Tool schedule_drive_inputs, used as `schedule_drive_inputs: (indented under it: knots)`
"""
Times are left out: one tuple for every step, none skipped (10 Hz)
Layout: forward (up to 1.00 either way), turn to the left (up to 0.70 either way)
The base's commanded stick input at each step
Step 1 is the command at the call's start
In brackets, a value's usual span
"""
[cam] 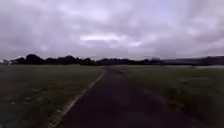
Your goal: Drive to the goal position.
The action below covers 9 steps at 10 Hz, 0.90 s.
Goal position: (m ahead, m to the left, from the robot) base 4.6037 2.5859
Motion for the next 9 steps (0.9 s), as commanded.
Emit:
schedule_drive_inputs:
  knots:
    - [0.5,0.25]
    - [0.5,0.25]
    - [0.5,0.25]
    - [0.5,0.25]
    - [0.5,0.25]
    - [0.5,0.25]
    - [0.5,0.25]
    - [0.5,0.25]
    - [0.5,0.25]
